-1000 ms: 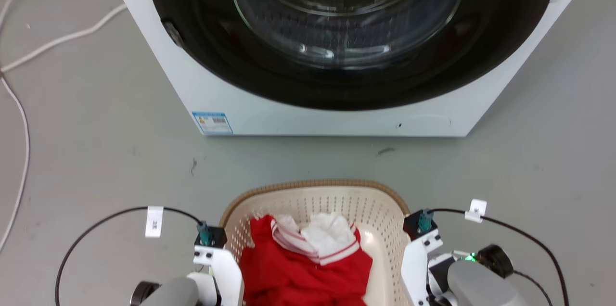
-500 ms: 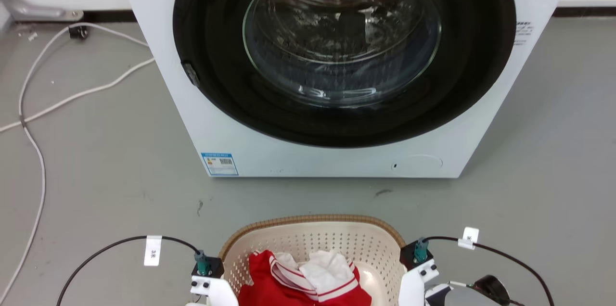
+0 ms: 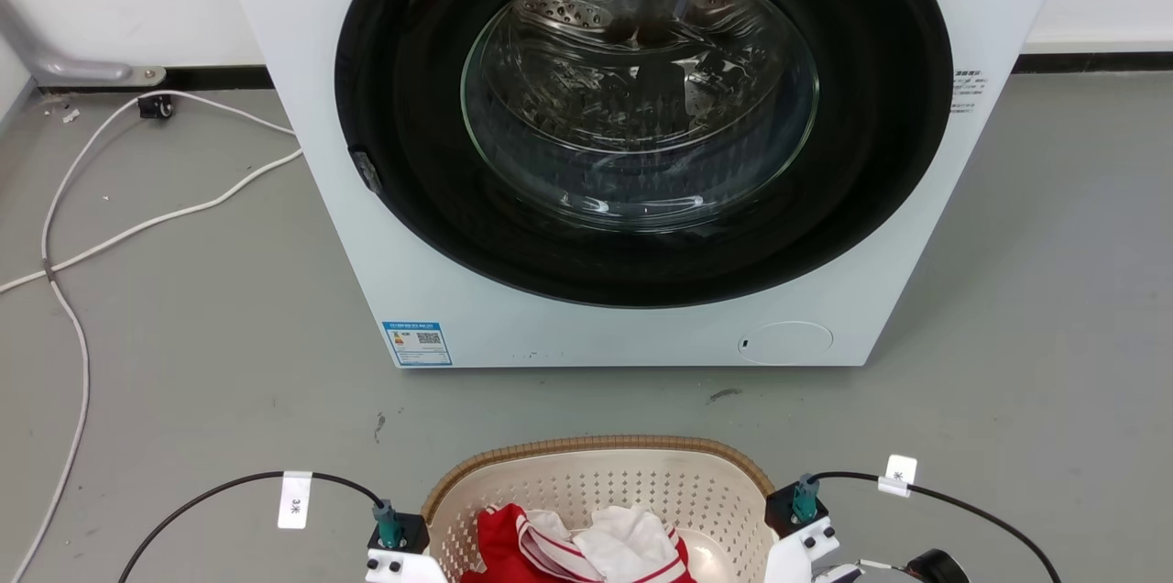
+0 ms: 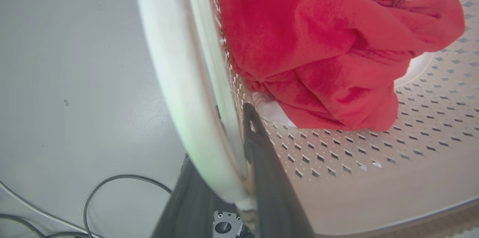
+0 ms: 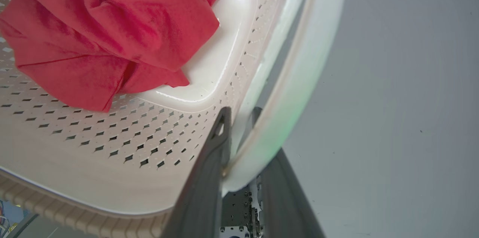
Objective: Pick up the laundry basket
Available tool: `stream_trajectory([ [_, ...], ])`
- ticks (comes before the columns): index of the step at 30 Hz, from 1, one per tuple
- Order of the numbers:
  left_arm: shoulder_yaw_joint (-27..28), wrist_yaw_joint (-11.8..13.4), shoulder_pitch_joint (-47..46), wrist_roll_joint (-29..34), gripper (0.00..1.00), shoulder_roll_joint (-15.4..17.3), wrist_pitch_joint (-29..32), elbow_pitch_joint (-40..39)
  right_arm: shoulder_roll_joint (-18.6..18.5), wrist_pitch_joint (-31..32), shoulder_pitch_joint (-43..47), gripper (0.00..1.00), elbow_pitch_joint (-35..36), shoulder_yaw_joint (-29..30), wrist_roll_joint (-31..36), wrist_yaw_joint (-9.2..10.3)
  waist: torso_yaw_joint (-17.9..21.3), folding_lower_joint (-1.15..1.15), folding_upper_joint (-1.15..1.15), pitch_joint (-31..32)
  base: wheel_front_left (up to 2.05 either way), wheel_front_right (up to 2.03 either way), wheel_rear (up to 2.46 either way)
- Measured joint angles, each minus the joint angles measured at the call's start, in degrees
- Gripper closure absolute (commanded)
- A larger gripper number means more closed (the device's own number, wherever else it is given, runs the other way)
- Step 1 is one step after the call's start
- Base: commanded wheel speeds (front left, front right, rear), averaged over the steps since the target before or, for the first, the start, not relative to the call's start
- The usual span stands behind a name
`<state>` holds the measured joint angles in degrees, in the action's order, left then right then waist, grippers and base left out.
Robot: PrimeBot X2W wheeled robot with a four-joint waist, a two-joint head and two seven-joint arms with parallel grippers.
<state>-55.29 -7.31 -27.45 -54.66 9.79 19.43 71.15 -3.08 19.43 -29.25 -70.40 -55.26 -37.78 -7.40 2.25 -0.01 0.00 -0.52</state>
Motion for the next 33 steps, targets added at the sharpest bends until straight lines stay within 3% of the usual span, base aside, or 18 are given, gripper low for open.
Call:
stream_trajectory([
  [33, -3.8, 0.0, -0.2, -2.7, 1.00, 0.0, -1.5, 0.4, 0.0, -1.4, -0.1, 1.00, -1.6, -4.8, -5.1, 0.00, 0.0, 0.01, 0.00, 0.5, 0.00, 0.00, 0.00],
])
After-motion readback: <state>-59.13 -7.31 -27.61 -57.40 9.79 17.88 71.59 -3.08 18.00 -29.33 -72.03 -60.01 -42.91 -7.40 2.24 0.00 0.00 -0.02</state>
